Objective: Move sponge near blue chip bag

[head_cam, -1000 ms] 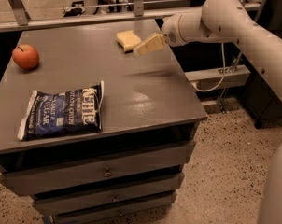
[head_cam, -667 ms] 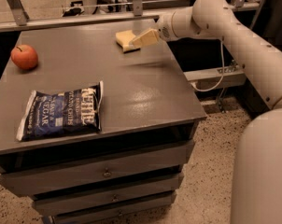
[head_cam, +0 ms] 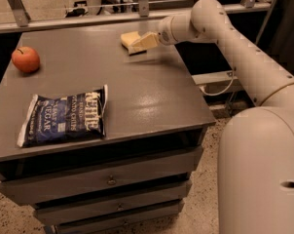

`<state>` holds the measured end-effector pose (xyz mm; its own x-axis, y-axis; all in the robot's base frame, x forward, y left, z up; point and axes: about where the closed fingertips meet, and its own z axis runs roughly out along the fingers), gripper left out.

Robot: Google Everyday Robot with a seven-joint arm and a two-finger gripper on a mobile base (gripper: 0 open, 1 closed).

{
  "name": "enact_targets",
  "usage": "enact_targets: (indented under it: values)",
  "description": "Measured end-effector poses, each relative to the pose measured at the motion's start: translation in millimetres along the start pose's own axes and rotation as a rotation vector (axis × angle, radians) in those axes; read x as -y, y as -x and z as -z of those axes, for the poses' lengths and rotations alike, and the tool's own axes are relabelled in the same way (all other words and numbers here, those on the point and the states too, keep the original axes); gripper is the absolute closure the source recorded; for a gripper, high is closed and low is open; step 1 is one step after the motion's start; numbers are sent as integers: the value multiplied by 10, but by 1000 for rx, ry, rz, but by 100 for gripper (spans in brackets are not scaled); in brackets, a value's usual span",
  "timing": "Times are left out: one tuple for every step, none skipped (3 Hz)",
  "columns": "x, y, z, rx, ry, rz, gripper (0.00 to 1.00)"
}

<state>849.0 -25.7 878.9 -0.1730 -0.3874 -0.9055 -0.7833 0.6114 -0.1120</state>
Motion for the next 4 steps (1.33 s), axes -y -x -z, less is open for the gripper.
enact_targets:
  values:
    - [-60,-96,-147,-5,42,-17,0]
    - [-111,-181,-210,-9,67,-29,13]
    - [-147,-219,-180,-6,78,-29,37]
    - [-281,-177,-44,10,97,-7,68]
